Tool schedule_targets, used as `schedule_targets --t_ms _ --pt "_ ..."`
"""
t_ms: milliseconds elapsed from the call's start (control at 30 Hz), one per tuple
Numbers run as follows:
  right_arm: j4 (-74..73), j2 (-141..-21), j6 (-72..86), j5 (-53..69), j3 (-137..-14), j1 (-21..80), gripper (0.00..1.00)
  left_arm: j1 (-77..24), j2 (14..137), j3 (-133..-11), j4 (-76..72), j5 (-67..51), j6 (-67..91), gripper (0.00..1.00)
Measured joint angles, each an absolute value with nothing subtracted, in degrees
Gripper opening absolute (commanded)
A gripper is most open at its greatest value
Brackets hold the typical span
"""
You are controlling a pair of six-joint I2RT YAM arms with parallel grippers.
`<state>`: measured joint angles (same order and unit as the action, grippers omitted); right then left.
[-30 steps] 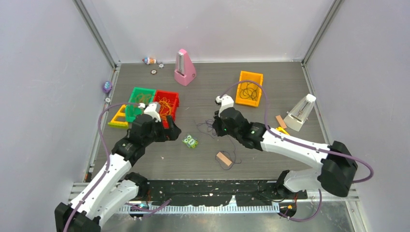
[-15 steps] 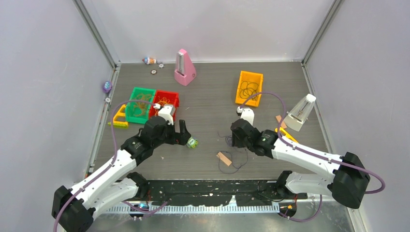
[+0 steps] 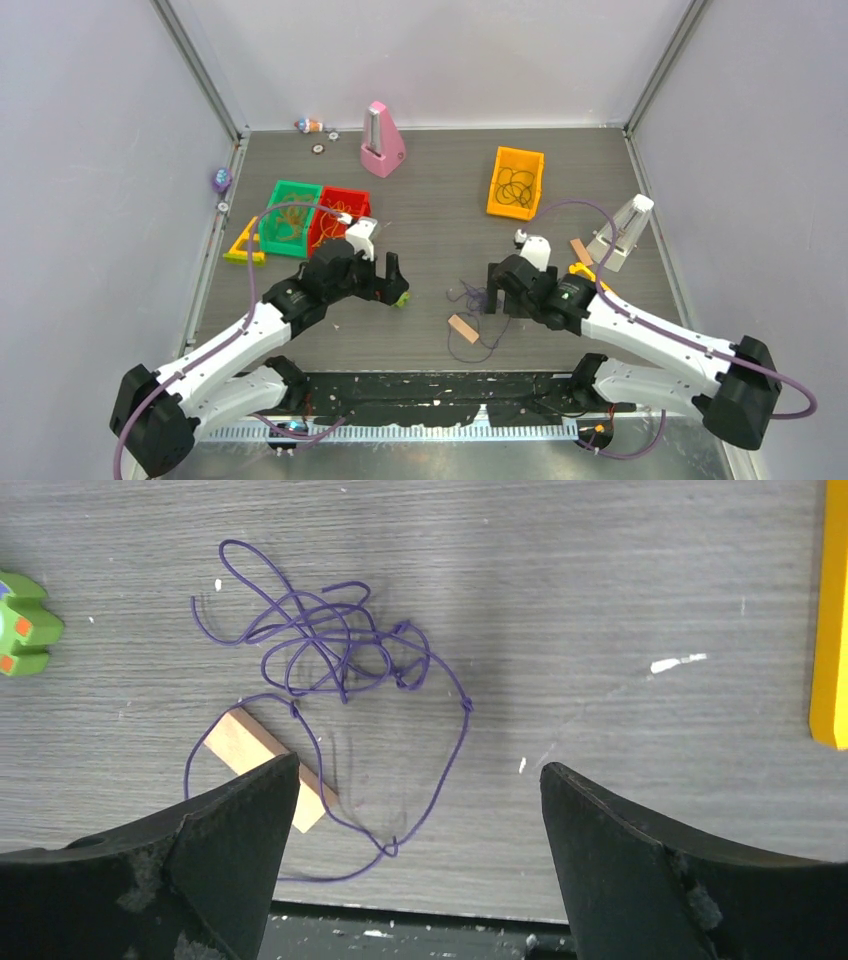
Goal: Untangle the cables
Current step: Pick up the cable at the center of the board.
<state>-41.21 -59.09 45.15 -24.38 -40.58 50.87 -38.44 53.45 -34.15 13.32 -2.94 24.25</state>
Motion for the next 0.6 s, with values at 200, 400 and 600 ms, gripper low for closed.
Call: schedule_targets --t_ms 200,400,600 --pt "-46.52 -48.4 54.65 -24.36 -38.81 50.87 0.95 -40.07 55.68 -34.15 11.16 -3.75 23.7 0.97" --pt "-48.93 -39.92 65.76 -22.57 -31.16 50.76 0.95 -42.52 56.99 -34.5 10.26 -2.09 23.59 0.98" --pt "-42.76 -36.86 75.72 -18.39 -19.88 50.76 0.95 -43.16 60.97 -37.15 8.16 -1.93 22.92 0.99"
